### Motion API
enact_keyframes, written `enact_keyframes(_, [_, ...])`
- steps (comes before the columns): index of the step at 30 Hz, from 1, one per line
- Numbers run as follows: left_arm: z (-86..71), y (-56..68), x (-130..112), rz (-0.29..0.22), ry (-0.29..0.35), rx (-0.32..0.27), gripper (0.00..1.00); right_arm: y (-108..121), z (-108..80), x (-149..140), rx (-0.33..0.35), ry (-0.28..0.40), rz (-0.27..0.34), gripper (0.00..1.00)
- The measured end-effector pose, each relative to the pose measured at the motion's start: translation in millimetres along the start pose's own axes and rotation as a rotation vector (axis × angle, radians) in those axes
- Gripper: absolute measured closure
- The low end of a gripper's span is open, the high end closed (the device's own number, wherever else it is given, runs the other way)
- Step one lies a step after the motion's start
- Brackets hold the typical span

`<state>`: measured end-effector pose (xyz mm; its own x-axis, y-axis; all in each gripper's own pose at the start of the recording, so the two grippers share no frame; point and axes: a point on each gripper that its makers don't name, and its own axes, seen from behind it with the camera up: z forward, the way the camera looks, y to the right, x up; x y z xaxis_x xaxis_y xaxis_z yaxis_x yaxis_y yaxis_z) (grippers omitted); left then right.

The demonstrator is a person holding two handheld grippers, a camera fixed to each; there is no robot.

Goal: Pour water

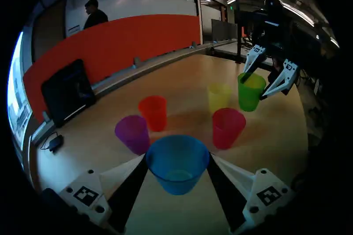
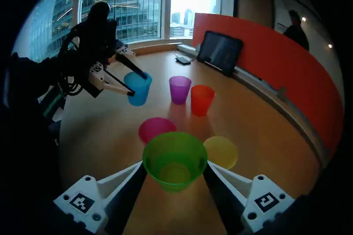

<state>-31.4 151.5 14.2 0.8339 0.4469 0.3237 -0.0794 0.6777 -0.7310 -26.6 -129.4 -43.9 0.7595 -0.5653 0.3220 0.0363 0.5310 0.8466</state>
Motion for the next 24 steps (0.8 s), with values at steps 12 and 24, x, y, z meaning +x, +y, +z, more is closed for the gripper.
enact_keyframes(12, [16.0,6.2,-20,-0.011,-0.034,-0.018,0.11,-2,15.6,-19,0.005,-0.029,0.01,0.11])
enact_keyframes(24, [25.7,12.4,-33,-0.018,-0.054,-0.024,0.11,-3,23.3,-28,0.005,-0.041,0.012,0.11])
